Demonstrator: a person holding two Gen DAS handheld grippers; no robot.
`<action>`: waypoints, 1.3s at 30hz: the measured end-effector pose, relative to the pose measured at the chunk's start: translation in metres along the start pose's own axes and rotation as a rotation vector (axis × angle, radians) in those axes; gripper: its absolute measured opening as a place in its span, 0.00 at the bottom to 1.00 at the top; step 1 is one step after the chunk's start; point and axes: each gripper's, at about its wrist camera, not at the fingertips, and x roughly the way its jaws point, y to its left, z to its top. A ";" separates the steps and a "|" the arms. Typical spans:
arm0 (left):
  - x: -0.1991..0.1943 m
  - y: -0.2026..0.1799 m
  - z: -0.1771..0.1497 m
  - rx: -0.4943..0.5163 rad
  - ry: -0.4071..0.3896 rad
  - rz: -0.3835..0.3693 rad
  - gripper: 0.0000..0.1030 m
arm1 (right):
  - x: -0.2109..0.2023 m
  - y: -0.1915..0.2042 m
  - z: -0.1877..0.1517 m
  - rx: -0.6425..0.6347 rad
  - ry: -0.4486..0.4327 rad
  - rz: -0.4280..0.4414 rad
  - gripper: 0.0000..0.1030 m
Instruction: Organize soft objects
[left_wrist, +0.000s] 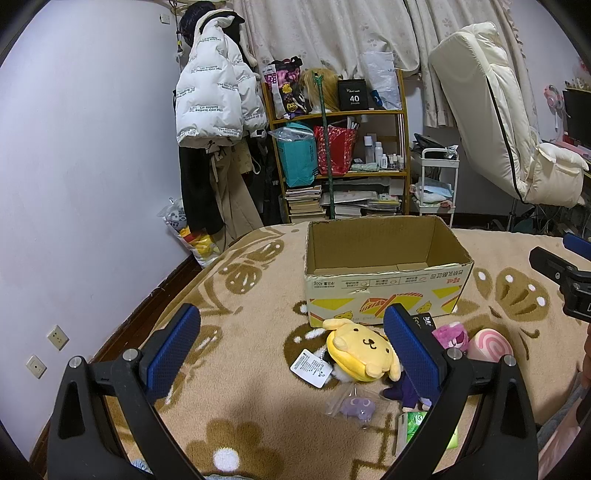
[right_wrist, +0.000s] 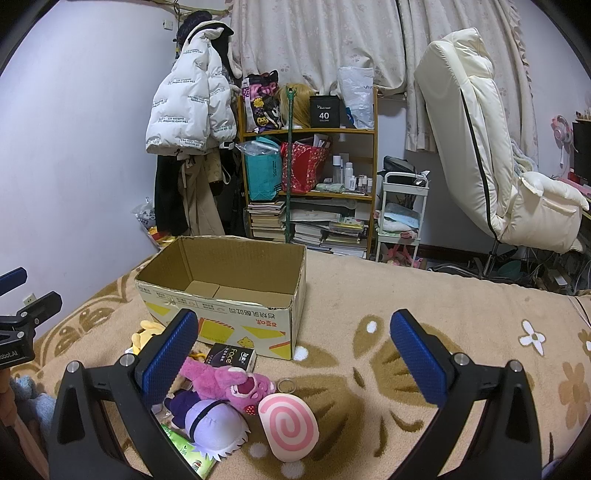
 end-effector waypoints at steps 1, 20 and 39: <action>0.000 0.000 0.000 0.000 0.000 0.000 0.96 | 0.000 0.000 0.000 0.000 0.000 0.000 1.00; 0.002 0.003 -0.001 0.001 0.009 0.005 0.96 | 0.001 0.000 0.000 0.001 0.001 0.000 1.00; 0.049 -0.002 0.015 0.009 0.084 -0.017 0.96 | 0.037 -0.015 0.002 0.117 0.098 0.059 1.00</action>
